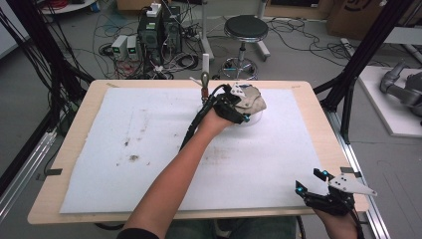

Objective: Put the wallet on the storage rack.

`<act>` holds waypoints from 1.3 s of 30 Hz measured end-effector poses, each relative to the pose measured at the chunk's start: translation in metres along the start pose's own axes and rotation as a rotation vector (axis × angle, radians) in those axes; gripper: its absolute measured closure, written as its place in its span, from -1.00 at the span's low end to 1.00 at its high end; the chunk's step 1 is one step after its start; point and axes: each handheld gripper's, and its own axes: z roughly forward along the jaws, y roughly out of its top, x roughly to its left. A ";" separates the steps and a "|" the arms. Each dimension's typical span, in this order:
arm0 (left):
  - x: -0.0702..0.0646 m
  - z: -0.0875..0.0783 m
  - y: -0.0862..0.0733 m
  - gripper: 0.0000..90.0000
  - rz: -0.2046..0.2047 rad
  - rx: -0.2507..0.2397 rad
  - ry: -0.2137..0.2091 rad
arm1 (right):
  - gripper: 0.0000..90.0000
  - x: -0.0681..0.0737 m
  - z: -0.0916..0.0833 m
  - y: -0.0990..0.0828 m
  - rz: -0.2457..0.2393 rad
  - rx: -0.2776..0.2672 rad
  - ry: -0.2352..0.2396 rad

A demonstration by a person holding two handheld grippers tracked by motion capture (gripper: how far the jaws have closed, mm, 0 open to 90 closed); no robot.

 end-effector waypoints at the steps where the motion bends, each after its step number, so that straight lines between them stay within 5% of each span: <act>1: 0.006 0.001 0.001 -0.17 -0.003 0.003 0.012 | -0.55 0.000 0.001 0.000 -0.003 -0.002 -0.001; 18: 0.021 0.024 0.007 -0.19 -0.025 0.128 0.093 | -0.56 -0.002 0.001 -0.001 0.004 0.003 -0.002; 29: 0.022 0.035 0.008 -0.26 -0.056 0.124 0.112 | -0.55 -0.002 0.000 -0.001 0.006 0.003 0.000; 39: 0.020 0.025 0.012 -0.39 -0.066 0.078 0.112 | -0.55 -0.001 0.001 -0.001 0.006 0.004 0.002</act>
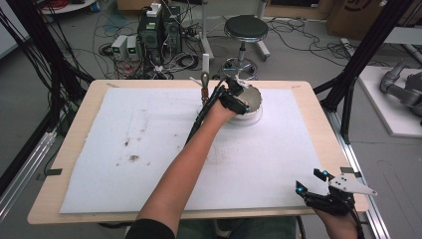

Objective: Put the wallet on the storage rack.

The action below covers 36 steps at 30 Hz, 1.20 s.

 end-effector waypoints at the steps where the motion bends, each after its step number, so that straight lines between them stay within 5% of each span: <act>1: 0.000 -0.002 0.000 -0.39 -0.002 -0.003 -0.004 | -0.55 0.000 0.000 0.000 0.000 0.000 0.000; 17: 0.002 -0.038 -0.010 -0.48 -0.027 -0.086 -0.034 | -0.55 0.005 0.003 0.004 -0.029 -0.015 -0.001; 26: -0.002 -0.058 -0.016 -0.50 -0.007 -0.119 -0.052 | -0.55 0.008 0.010 0.009 -0.043 -0.020 0.008; 36: -0.010 -0.091 -0.033 -0.51 0.000 -0.160 -0.109 | -0.55 0.012 0.023 0.016 -0.064 -0.018 0.039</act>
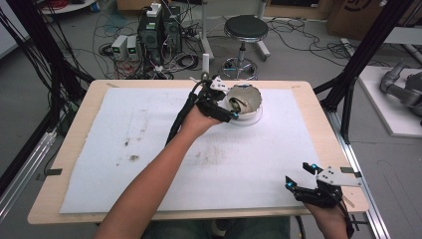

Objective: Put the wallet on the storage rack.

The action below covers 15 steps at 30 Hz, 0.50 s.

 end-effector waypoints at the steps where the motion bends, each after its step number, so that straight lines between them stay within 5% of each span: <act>1: 0.000 0.000 0.000 -0.51 0.000 0.000 0.000 | -0.55 0.000 0.000 0.000 0.000 0.000 0.000; 15: -0.009 -0.042 -0.043 -0.51 0.001 -0.013 -0.069 | -0.55 0.008 0.018 0.010 -0.022 0.004 0.040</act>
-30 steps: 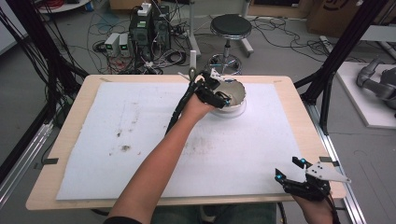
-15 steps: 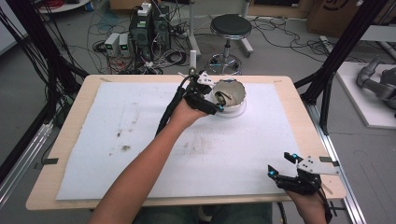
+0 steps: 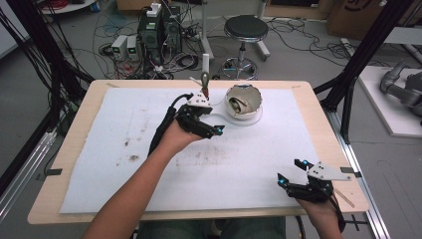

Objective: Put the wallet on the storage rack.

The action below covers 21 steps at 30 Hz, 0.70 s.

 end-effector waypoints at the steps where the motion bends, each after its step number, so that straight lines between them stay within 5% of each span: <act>1: 0.000 -0.007 -0.006 -0.51 0.003 0.006 -0.004 | -0.55 0.000 0.001 0.000 0.004 0.003 0.002; 21: 0.000 -0.071 -0.074 -0.52 -0.103 -0.057 0.052 | -0.55 -0.002 0.015 0.008 0.000 -0.005 0.025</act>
